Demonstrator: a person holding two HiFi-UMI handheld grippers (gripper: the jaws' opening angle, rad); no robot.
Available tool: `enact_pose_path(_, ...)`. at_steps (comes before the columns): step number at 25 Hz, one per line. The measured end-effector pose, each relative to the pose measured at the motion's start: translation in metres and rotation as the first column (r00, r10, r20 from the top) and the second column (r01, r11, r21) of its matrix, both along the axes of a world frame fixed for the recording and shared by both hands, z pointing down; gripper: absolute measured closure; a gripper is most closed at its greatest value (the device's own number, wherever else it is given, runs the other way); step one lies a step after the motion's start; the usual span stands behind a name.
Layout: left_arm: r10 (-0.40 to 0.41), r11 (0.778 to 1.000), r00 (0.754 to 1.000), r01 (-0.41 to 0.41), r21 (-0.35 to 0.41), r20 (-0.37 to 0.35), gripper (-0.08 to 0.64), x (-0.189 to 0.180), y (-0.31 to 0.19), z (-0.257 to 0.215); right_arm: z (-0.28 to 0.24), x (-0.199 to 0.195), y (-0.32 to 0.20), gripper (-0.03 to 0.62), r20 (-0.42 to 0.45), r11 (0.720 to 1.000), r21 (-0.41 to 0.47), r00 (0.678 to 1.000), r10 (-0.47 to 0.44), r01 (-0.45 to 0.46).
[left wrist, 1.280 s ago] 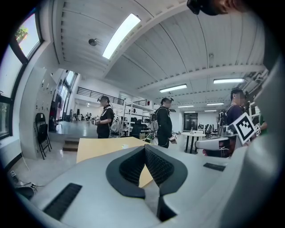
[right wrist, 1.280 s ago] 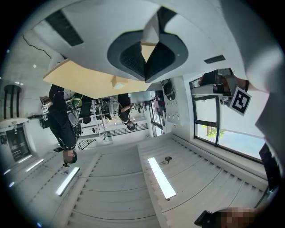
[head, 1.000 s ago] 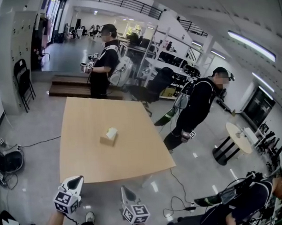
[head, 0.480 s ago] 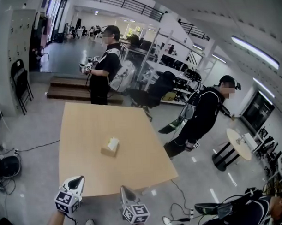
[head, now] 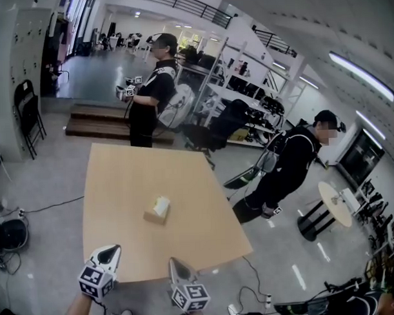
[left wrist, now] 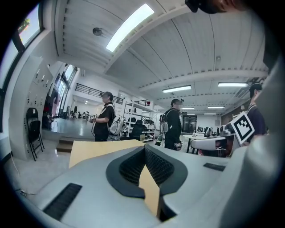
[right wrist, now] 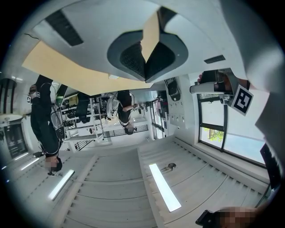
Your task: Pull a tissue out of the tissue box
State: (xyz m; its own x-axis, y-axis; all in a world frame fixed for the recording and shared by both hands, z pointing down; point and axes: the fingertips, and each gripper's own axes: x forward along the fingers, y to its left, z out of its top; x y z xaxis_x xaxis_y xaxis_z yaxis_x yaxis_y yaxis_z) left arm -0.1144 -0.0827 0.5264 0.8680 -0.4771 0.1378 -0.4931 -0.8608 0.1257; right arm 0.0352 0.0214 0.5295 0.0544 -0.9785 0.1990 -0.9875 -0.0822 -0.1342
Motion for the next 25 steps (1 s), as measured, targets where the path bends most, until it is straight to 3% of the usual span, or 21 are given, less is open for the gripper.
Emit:
enact_pose_path(10, 0.001, 1.000, 1.000, 0.000, 0.028, -0.013, 0.552, 0.016, -0.021, -0.013, -0.008, 0.021, -0.023, 0.581, -0.014, 1.000, 0.026, 1.000, 0.013, -0.012)
enact_pose_path(25, -0.083, 0.996, 0.997, 0.083, 0.011, 0.006, 0.552, 0.070, -0.071, 0.001, 0.000, 0.082, -0.088, 0.581, -0.001, 0.996, 0.017, 0.996, -0.086, 0.086)
